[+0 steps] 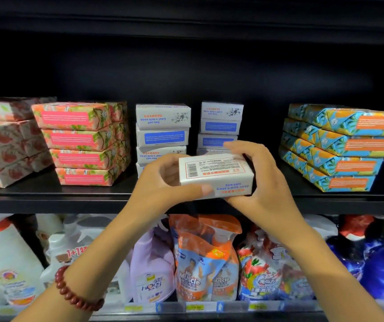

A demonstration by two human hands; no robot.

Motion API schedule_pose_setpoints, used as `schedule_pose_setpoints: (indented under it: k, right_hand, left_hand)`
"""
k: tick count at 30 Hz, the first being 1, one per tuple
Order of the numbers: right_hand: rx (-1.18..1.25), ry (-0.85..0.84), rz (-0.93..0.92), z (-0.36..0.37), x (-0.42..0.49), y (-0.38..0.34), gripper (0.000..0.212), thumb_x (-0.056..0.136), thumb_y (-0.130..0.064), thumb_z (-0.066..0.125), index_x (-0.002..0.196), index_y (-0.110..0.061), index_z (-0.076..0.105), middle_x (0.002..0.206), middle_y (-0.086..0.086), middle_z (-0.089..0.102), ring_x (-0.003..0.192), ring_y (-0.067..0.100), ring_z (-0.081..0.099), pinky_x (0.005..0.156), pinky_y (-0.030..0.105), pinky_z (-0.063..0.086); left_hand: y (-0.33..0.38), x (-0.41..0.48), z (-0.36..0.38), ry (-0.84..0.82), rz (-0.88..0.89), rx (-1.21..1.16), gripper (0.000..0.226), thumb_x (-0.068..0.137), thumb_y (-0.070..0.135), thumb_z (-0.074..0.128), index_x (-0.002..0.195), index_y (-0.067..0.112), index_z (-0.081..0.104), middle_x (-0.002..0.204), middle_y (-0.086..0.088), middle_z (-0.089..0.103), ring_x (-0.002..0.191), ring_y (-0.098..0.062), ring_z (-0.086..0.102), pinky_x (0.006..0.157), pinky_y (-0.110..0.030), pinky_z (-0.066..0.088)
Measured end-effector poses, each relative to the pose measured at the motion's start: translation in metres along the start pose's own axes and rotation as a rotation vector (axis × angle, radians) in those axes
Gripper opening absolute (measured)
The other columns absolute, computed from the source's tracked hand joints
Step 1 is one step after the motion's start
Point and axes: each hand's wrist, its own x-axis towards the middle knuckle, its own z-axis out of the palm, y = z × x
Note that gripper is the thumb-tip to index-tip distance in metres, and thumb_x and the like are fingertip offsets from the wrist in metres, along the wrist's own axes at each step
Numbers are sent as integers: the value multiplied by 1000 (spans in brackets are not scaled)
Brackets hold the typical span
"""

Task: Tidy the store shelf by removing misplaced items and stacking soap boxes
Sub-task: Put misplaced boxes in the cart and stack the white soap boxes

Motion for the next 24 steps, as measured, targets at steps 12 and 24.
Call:
schedule_pose_setpoints:
  k: [12,24]
  right_hand:
    - [528,-167,387,-4,15,-3,50,63,-22,77,108,-11,57,97,-2,71,90,10,68,68,21,54]
    - [290,60,-14,34,6,-9,41,74,-5,70,92,-31,45,103,-14,58,105,8,58,79,28,54]
  left_hand:
    - [-12,-6,-9,34,258,256,64,57,26,83,113,26,52,120,6,59,118,-25,54,93,-47,49]
    - [-5,-8,-23,37,-63,92,61,55,24,89,109,13,63,95,9,74,85,-2,68,70,-14,51]
